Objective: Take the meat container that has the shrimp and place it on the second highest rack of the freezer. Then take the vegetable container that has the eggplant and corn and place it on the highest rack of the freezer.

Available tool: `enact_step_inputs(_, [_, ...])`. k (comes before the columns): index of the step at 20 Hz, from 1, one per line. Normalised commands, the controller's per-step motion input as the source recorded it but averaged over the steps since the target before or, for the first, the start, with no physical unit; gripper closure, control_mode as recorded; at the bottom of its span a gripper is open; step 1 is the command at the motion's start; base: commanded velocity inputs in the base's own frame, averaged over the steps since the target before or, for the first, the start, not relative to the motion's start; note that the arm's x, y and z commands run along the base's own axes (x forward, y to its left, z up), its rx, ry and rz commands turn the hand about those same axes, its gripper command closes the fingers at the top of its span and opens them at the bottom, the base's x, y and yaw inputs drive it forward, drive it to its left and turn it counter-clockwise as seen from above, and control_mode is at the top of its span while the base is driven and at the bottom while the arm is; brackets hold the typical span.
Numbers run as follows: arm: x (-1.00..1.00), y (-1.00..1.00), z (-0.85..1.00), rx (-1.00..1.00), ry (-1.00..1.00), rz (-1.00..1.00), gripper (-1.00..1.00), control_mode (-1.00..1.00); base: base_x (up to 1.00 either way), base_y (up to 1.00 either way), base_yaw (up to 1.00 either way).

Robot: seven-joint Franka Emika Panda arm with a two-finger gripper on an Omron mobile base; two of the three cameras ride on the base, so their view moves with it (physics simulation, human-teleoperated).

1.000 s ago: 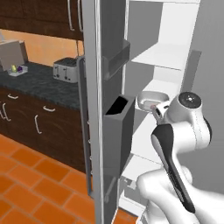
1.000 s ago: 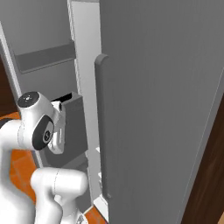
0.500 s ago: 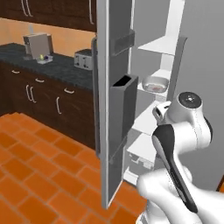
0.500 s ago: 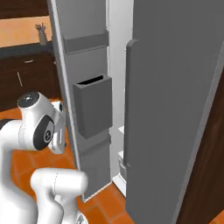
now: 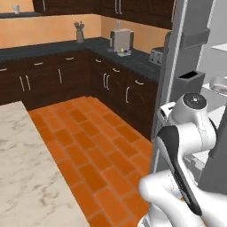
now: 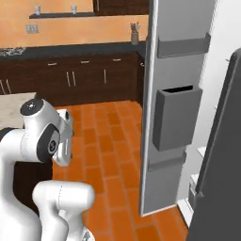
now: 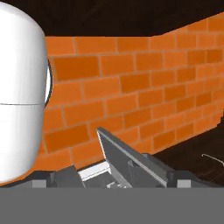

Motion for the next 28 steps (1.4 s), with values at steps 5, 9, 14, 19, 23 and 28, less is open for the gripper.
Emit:
enact_step_inputs(5, [0.0,0.0,0.0,0.0,0.0,0.0,-1.0,1.0,0.49,-0.06,0.45])
enact_step_inputs(9, [0.0,0.0,0.0,0.0,0.0,0.0,-1.0,1.0,1.0,-0.24,0.13])
enact_step_inputs(14, [0.0,0.0,0.0,0.0,0.0,0.0,-1.0,1.0,1.0,-0.17,-0.06])
enact_step_inputs(19, [0.0,0.0,0.0,0.0,0.0,0.0,-1.0,1.0,1.0,0.0,-0.25])
enact_step_inputs(23, [0.0,0.0,0.0,0.0,0.0,0.0,-1.0,1.0,1.0,0.0,-0.46])
enact_step_inputs(28, [0.0,0.0,0.0,0.0,0.0,0.0,-1.0,1.0,1.0,0.0,-0.51])
